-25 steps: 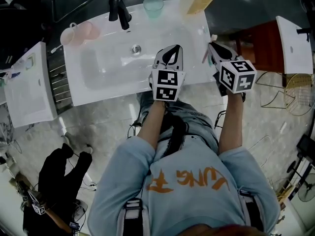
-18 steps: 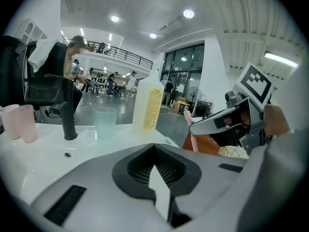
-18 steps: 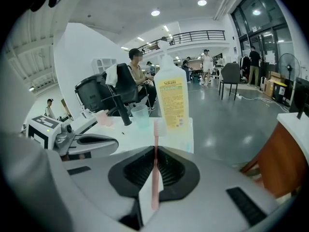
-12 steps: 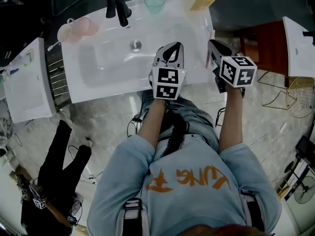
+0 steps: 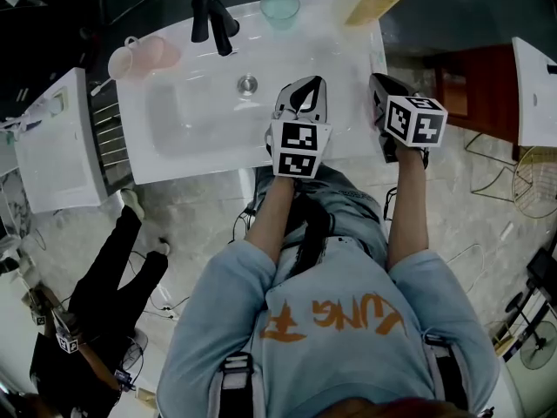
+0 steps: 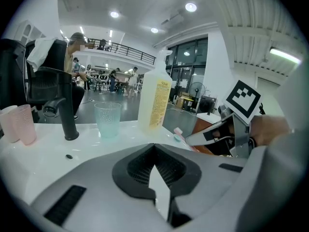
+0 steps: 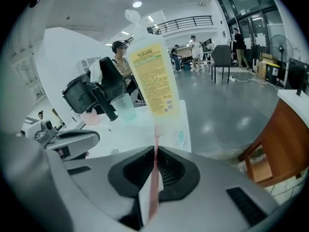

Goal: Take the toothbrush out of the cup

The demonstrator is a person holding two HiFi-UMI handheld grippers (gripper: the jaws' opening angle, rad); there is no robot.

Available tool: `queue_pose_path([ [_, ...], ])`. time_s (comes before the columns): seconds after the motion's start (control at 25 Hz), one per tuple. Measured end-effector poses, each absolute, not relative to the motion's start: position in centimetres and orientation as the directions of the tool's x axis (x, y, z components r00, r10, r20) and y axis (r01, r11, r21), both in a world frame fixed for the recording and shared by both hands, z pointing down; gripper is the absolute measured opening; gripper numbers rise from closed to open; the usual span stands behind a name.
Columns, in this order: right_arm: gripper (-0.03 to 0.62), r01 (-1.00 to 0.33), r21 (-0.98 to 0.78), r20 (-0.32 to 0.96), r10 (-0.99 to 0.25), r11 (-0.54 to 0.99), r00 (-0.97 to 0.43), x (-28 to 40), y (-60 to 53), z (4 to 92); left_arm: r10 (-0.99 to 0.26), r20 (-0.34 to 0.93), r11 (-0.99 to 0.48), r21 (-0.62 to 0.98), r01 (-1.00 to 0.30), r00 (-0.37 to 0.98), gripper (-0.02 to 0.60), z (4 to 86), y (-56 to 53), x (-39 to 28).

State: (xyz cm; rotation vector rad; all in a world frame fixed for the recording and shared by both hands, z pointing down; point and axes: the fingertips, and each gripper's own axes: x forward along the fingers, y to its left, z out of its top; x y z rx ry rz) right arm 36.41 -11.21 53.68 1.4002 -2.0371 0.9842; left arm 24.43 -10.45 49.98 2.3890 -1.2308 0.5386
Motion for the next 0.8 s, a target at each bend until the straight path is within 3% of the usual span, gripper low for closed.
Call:
queue_pose_path([
  [0.8,0.041,-0.972,-0.123,0.779,-0.587,0.202,-0.22,37.1,-13.5,56.6,-0.668,0.533,-0.549,0.118,-0.827,0.52,0.008,50.2,-11.8,24.5],
])
